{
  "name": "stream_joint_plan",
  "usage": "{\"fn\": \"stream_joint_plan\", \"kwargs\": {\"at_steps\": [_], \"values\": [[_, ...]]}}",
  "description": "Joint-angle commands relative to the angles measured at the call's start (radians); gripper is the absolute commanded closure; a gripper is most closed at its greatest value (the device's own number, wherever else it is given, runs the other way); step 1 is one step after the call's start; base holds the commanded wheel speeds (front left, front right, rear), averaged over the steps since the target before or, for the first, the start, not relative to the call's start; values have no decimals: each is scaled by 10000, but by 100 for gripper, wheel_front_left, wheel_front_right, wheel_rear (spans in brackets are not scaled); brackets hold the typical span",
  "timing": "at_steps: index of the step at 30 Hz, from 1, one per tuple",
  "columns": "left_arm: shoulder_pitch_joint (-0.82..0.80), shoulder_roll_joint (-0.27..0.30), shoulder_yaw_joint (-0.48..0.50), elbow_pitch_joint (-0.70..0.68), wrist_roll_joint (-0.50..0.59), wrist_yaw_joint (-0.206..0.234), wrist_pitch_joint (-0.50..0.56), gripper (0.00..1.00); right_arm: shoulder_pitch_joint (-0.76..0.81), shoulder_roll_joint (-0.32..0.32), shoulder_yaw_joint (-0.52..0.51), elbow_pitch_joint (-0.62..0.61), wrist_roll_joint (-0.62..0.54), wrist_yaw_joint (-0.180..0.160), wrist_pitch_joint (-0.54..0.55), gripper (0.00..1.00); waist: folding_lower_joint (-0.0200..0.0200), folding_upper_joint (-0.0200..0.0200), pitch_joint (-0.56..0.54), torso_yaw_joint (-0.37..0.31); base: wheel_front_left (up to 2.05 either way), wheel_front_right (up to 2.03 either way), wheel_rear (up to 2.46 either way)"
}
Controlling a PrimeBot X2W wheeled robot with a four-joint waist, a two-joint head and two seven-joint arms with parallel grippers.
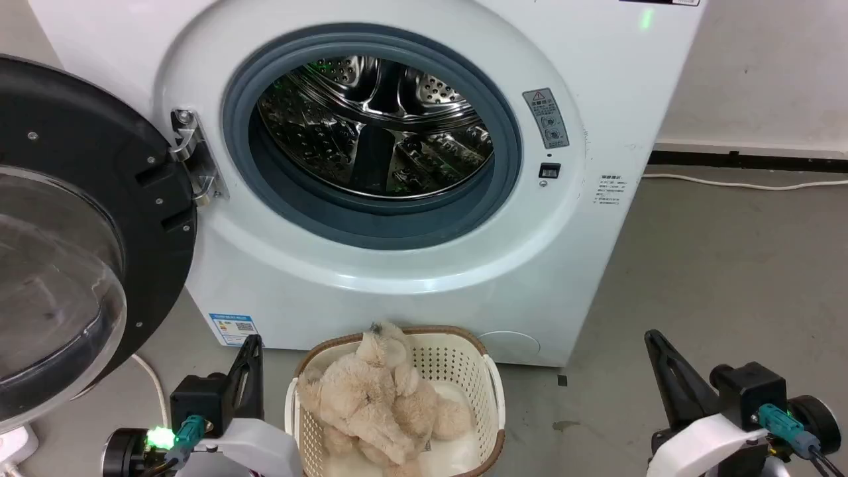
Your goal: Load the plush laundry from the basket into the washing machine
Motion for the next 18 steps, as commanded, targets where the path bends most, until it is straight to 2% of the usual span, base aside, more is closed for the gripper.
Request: {"fn": "stream_joint_plan", "kwargs": {"at_steps": [1, 18], "values": [[-154, -5, 24, -43, 26, -43, 3, 100, -120, 40, -32, 22, -62, 6, 12, 100, 0, 0, 0, 0, 0, 0, 0], [-154, -5, 24, -43, 26, -43, 3, 100, -120, 40, -32, 22, -62, 6, 12, 100, 0, 0, 0, 0, 0, 0, 0]]}}
